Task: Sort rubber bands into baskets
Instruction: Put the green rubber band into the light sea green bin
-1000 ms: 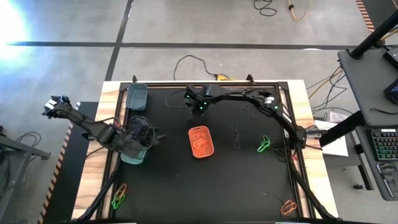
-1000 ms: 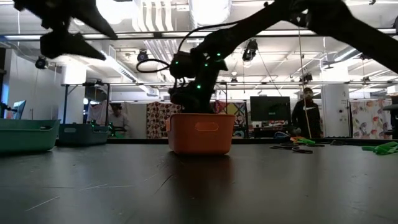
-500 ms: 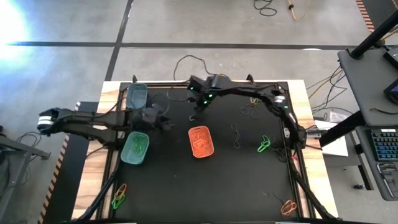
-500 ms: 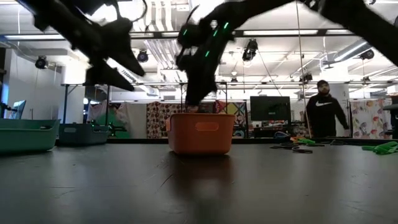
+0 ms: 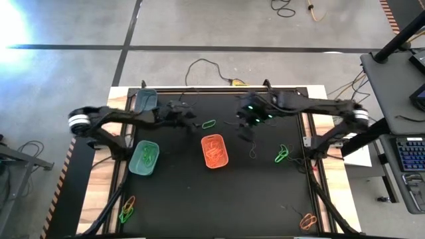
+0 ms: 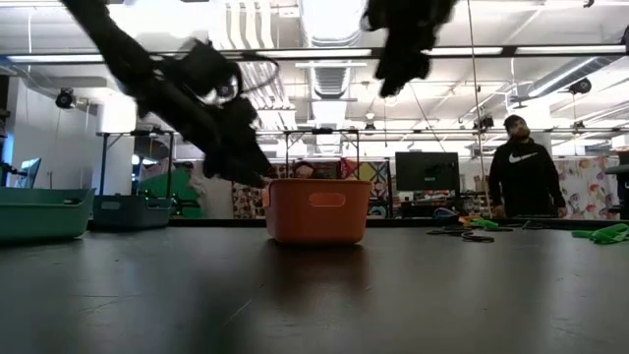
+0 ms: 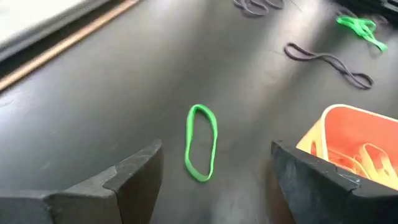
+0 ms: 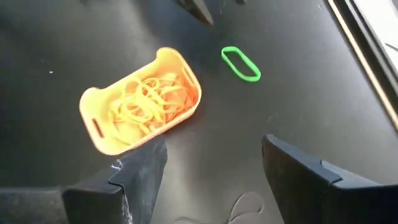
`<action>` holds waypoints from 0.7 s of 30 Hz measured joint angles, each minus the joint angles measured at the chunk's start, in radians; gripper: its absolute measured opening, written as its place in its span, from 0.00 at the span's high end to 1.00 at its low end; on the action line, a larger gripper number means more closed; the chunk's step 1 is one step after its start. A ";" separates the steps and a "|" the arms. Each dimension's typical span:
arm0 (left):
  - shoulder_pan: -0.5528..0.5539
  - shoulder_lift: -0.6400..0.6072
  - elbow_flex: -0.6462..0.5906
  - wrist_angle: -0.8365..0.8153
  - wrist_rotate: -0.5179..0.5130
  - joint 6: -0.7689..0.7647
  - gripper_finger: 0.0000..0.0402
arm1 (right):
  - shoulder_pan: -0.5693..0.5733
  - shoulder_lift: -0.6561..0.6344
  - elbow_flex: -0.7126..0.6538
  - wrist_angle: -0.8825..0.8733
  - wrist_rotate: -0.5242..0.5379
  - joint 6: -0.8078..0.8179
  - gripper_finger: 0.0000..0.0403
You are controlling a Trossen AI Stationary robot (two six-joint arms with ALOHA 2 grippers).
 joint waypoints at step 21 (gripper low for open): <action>0.064 0.393 0.233 -0.020 0.124 0.165 0.38 | 0.025 -0.196 -0.296 0.072 0.056 0.130 0.37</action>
